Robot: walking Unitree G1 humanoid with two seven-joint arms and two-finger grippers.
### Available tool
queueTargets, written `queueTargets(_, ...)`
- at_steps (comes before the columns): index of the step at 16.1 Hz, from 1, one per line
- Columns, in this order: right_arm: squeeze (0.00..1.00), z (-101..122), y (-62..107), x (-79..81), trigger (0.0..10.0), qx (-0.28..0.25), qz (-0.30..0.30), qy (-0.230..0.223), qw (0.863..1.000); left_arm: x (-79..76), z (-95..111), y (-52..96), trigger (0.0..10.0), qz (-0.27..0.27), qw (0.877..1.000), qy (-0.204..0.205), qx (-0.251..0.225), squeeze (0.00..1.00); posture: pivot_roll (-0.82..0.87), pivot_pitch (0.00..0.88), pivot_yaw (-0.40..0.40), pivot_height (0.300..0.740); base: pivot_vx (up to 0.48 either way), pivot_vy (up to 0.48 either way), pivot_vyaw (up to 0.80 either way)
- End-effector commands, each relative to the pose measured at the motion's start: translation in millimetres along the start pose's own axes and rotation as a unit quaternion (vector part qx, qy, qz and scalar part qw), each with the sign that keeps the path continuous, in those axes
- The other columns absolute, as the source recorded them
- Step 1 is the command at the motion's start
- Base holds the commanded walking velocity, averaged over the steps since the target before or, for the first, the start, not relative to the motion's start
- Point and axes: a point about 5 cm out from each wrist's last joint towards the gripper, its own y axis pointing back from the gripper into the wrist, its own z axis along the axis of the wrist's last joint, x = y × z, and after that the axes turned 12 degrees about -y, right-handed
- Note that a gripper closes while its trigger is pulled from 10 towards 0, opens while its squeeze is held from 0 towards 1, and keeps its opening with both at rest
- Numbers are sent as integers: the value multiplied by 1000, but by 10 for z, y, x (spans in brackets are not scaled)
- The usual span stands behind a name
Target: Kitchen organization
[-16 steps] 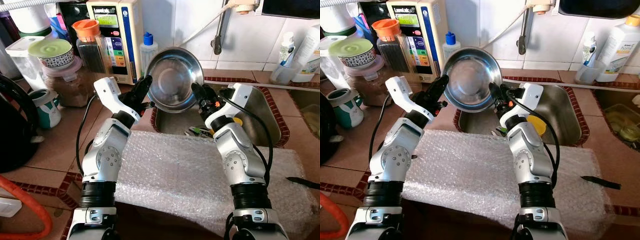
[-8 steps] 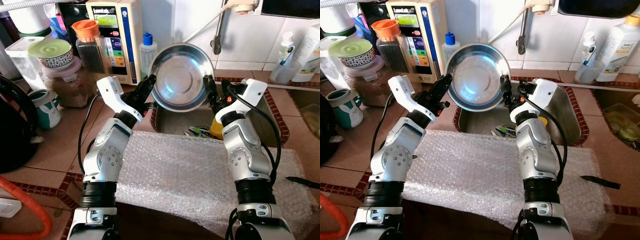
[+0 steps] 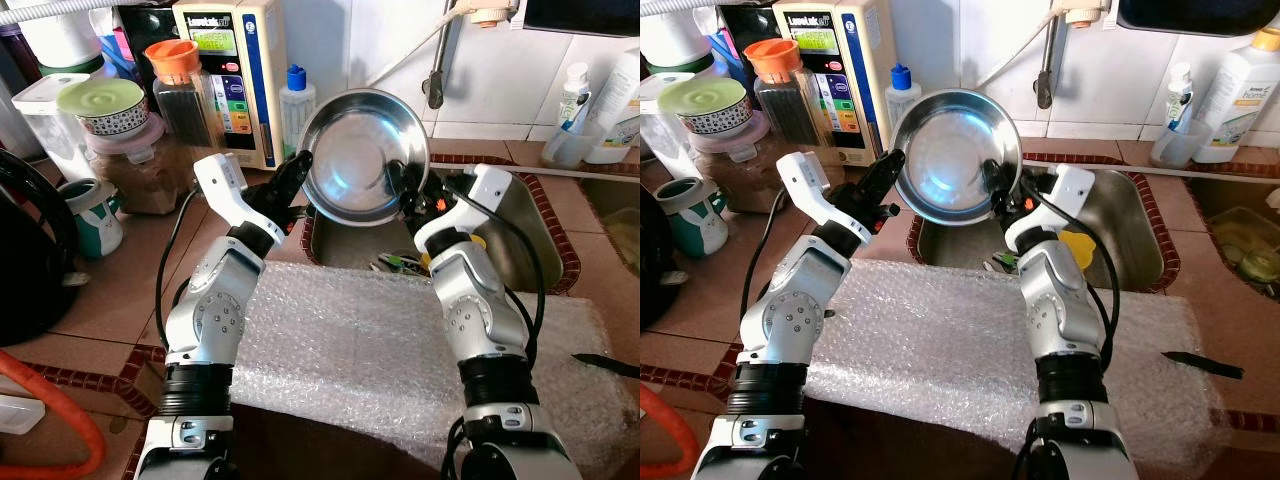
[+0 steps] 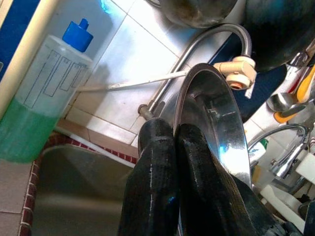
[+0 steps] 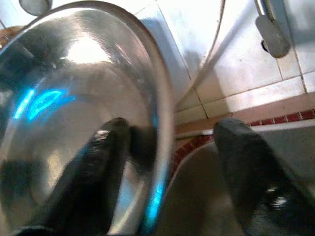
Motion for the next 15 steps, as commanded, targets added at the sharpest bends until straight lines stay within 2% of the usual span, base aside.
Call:
queueTargets(1, 0, -20, -31, 25, 0, 8, 2, -8, 1000, -48, 45, -5, 0, -16, 1000, -5, -8, 0, 9, 0, 91, 740, 0, 0, 0)
queueTargets(2, 0, -16, -29, 6, 0, 6, -4, -16, 1000, -45, 39, -3, 0, -16, 1000, -4, -7, 0, 9, 0, 91, 740, 0, 0, 0)
queueTargets(4, 0, -16, -19, -38, 0, 14, -24, -2, 1000, -48, 38, 5, 0, -16, 1000, -5, -7, 0, 6, 0, 90, 740, 0, 0, 0)
queueTargets(12, 0, 10, -13, -43, 0, 8, -32, -26, 999, -58, 26, 0, 0, -17, 1000, -6, -3, 0, 1, 0, 94, 740, 0, 0, 0)
queueTargets(13, 0, 34, -15, -48, 0, -2, -37, -16, 999, -56, 26, -1, 0, -17, 1000, -7, -3, 0, 1, 0, 94, 740, 0, 0, 0)
queueTargets(15, 0, 74, -43, -8, 0, -7, -34, -39, 999, -41, 26, 2, 0, -12, 1000, -11, -2, 0, 1, 0, 94, 740, 0, 0, 0)
